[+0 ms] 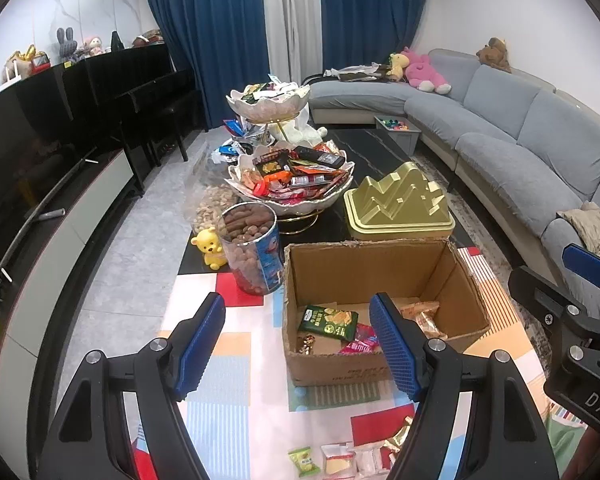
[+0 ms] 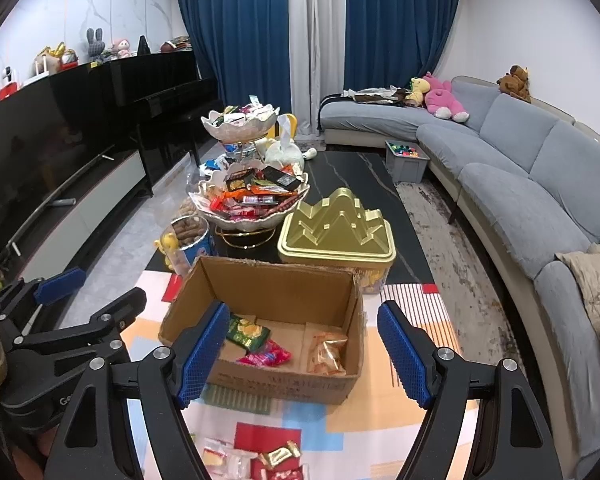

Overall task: Organize snacks
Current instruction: 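Withdraw both tools from the box toward the remaining snacks on the mat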

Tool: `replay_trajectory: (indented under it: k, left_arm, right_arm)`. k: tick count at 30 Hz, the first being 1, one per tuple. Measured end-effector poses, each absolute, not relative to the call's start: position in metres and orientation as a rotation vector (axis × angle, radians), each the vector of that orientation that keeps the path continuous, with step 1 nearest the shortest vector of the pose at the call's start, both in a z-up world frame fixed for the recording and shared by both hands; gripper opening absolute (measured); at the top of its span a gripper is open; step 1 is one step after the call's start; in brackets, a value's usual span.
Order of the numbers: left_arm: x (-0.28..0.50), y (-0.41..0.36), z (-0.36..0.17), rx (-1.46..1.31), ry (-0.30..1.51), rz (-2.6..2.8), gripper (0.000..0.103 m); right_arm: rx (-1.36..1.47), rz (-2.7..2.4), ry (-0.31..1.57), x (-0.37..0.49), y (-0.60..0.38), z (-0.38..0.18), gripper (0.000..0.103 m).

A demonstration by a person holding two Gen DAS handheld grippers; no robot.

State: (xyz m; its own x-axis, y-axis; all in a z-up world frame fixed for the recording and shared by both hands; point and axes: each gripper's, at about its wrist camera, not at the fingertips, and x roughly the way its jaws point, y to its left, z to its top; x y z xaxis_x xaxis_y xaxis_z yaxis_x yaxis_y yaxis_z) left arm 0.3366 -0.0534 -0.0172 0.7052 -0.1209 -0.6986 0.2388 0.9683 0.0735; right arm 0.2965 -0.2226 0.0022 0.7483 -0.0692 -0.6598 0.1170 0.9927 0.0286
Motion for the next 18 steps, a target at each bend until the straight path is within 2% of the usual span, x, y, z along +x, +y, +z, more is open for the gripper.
replay_trajectory:
  k: [18]
  left_arm:
    - [0.296, -0.045, -0.029, 0.201, 0.784, -0.21, 0.074]
  right_arm:
    - [0.081, -0.107, 0.75, 0.26, -0.217, -0.01, 0.077]
